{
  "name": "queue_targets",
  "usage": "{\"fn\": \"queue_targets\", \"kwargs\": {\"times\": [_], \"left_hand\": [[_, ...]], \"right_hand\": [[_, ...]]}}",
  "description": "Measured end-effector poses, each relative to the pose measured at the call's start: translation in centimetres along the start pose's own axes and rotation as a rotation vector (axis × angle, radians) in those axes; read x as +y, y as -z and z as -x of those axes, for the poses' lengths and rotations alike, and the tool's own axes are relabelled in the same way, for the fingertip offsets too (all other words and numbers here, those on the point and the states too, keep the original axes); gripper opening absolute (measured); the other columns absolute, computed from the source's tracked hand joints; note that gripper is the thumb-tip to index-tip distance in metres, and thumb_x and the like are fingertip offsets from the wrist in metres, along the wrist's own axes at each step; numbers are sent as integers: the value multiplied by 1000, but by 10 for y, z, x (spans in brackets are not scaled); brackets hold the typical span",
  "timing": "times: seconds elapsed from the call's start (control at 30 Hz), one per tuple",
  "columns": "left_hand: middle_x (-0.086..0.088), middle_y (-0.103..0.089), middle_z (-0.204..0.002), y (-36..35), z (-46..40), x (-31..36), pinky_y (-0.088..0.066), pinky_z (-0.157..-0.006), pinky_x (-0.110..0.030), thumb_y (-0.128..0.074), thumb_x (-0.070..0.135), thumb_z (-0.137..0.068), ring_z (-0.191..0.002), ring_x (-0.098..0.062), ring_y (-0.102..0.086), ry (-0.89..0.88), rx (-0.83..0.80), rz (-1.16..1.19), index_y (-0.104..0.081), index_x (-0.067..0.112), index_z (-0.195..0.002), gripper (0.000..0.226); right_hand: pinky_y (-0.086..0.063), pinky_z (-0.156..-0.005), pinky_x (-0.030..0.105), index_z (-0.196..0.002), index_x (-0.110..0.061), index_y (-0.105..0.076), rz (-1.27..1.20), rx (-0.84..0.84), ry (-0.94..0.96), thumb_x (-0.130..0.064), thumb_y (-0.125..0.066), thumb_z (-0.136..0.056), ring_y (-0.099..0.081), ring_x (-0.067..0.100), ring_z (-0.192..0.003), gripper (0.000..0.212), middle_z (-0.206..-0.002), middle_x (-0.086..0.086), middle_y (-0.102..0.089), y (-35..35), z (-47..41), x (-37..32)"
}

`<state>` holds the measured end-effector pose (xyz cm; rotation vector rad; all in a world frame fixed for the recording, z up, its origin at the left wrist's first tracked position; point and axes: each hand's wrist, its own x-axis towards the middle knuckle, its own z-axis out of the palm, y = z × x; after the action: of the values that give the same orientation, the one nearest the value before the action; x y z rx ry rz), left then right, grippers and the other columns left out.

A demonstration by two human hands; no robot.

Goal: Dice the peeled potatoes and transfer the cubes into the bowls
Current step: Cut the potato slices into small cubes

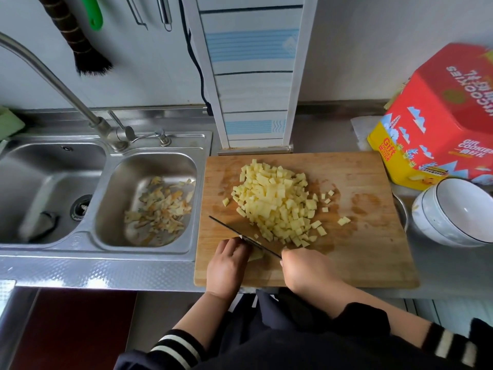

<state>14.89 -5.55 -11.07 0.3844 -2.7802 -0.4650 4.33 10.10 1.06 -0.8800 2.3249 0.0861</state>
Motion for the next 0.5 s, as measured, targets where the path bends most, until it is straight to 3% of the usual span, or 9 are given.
{"fn": "queue_targets", "kwargs": {"times": [0.13, 0.23, 0.5], "left_hand": [[-2, -58, -97, 1, 1, 3, -48, -54, -32, -54, 20, -82, -81, -23, -51, 8, 15, 39, -59, 17, -90, 10], [-2, -58, -92, 3, 0, 2, -50, -54, -35, -54, 22, -84, -79, -24, -52, 19, 6, 77, -55, 18, -89, 7], [-3, -61, -90, 6, 1, 5, -49, -54, -33, -56, 19, -81, -80, -23, -51, 59, -13, 74, -67, 12, -85, 14]], "right_hand": [[-43, -65, 30, -105, -12, -60, -71, -52, -56, -28, -40, -103, -56, 22, -78, 25, -72, -4, -48, 3, -14, 4], [-46, -68, 31, -106, -14, -59, -158, -37, -53, -37, -40, -103, -60, 22, -83, 31, -81, -2, -56, 5, -14, 10], [-28, -50, 30, -86, -21, -41, -68, 69, 65, -34, -32, -104, -47, 23, -70, 24, -65, -7, -37, -5, 10, 14]]}}
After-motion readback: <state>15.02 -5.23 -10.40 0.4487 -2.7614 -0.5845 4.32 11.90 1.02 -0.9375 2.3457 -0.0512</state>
